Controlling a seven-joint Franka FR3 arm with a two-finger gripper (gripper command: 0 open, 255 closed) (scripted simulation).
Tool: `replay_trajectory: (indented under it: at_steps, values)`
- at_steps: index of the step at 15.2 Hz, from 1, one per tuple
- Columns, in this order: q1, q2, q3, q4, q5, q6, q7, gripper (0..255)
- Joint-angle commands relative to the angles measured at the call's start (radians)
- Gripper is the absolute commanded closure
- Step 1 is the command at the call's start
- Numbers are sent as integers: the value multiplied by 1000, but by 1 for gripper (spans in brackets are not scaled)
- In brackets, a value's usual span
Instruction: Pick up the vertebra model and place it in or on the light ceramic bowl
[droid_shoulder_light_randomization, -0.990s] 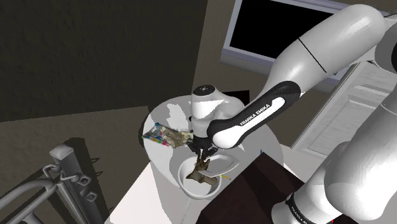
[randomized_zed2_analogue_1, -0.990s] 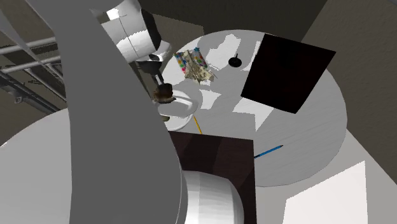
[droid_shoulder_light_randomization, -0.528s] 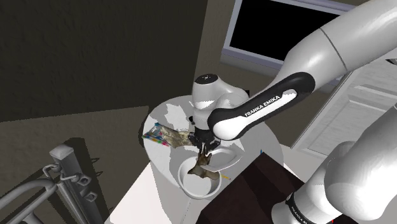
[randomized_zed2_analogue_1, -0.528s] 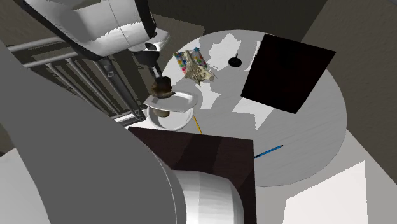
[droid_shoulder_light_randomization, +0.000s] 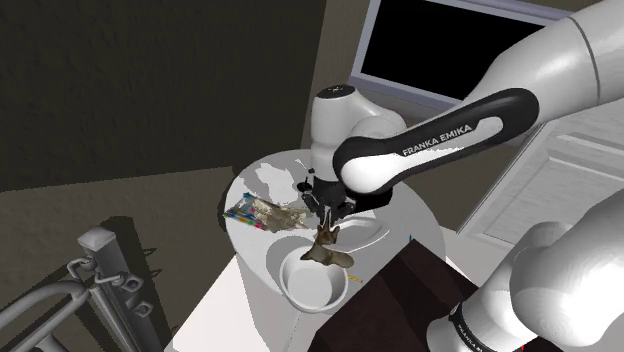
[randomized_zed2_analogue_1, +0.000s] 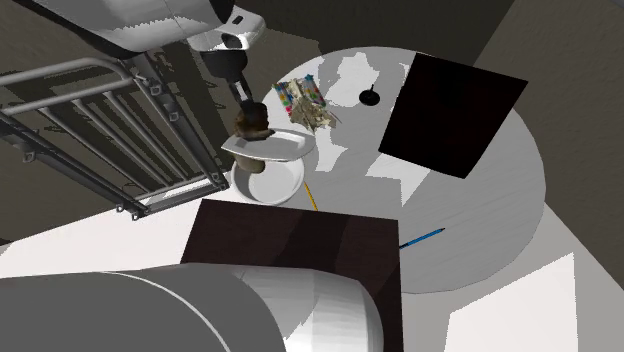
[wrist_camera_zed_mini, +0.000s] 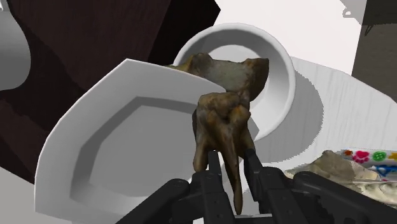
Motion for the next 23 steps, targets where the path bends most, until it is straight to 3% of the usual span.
replay_trajectory:
  at_steps: [1, 12, 23]
  values:
    - [-1, -19, -5, -2, 6, -16, -12, 255]
    - [-13, 103, 4, -49, -53, 145, 46, 255]
    - [-21, 252, -5, -65, -155, 294, 133, 255]
